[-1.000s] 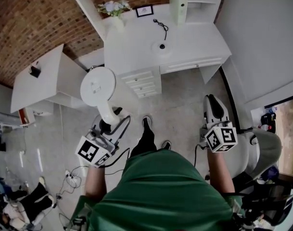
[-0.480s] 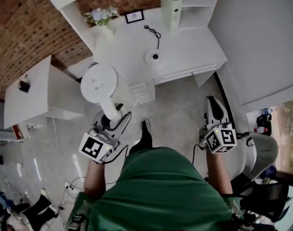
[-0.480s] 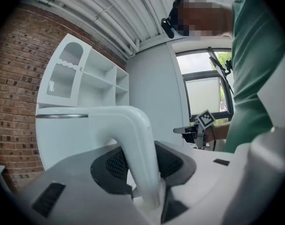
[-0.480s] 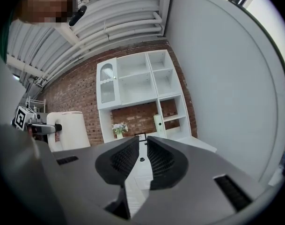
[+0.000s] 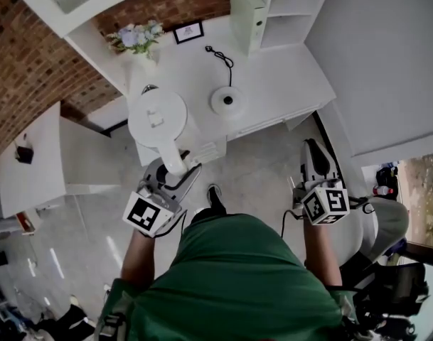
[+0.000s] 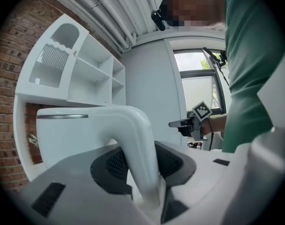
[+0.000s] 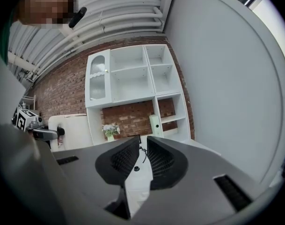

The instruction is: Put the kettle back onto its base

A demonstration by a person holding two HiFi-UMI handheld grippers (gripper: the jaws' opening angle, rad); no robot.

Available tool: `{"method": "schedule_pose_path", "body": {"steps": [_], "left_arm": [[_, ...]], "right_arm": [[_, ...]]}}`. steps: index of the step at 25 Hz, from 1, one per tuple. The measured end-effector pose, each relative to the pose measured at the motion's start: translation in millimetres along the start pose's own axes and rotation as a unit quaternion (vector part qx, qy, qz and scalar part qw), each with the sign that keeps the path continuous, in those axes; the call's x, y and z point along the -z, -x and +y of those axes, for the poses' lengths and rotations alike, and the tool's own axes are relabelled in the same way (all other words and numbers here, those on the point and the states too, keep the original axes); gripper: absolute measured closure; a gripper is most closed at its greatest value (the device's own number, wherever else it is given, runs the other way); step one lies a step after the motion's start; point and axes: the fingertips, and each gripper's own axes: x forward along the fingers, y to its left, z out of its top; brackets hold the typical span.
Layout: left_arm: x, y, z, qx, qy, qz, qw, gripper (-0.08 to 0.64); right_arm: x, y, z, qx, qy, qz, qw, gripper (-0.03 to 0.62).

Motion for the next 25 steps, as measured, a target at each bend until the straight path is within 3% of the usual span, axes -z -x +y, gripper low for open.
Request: {"method": "schedule_pose_path", "body": {"steps": [11,19,25], "left_arm": [[15.6,-53.6,76.7,0.06,0.006,0.003,0.9982,0.405],[26.1,-95.2,97.6,0.041,0.022,-0.002,0.9989,0.405],[30.3,-124.5,93.3,0.016,0.022,0.011,0.9996,0.405]], "right_arm": [[3.9,-58.5,12.6,0.052,0.002,0.025,0.998,0.525],[20.0,-73.6,1.4,0.059,-0.005,0.043,0.997,0.525],[27.9,-100.4,-19.8,0.018,-0.014,0.052,0.998,0.526]]}}
